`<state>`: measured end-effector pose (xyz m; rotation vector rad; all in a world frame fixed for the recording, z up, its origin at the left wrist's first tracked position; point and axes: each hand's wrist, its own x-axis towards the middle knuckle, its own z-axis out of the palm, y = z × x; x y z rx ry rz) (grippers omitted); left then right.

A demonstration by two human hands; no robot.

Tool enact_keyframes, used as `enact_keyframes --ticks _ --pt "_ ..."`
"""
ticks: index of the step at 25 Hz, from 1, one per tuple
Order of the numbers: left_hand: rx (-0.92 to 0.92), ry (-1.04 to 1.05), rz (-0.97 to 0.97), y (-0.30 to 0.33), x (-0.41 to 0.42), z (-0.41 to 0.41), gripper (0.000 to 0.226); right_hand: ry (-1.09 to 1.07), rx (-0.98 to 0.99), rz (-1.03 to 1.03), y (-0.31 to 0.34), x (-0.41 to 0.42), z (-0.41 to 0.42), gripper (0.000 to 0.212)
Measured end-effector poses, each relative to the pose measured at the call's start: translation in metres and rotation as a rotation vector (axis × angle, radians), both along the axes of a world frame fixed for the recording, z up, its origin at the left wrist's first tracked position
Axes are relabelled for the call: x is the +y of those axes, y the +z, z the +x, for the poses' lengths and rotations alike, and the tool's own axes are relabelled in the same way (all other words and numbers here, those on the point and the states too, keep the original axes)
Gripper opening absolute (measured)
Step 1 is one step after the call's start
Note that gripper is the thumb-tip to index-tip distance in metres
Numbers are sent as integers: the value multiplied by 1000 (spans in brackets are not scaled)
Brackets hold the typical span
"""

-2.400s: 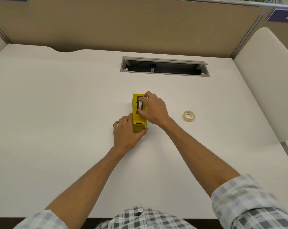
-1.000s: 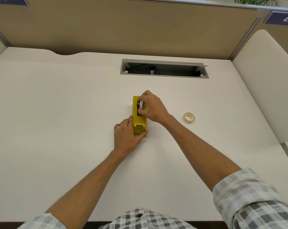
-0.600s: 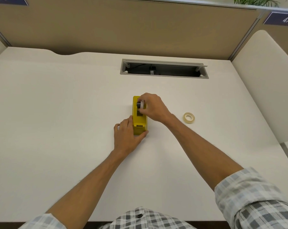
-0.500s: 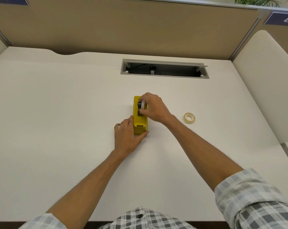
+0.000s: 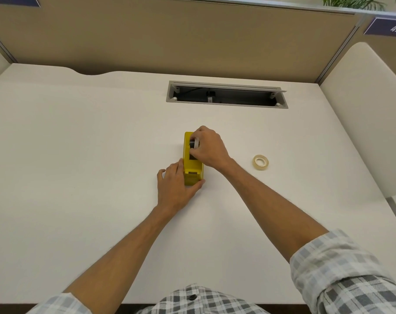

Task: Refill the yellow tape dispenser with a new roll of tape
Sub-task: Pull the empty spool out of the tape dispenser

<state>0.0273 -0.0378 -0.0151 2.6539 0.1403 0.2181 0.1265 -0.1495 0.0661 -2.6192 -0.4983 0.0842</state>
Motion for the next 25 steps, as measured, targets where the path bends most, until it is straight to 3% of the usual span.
enact_keyframes --ticks 12,17,19,22,25 --pt "52 -1 5 3 0 0 90 26 -88 12 21 -2 2 38" --pt "90 -119 -98 4 16 -4 93 46 -73 30 23 -7 -9 38" --pt "76 -119 -157 6 24 -11 84 62 -74 44 25 -10 -14 37" --pt "-98 -55 -265 17 29 -20 53 80 -82 73 28 -16 -28 34" --pt "-163 25 -523 39 20 -22 31 99 -82 89 32 -21 -42 34"
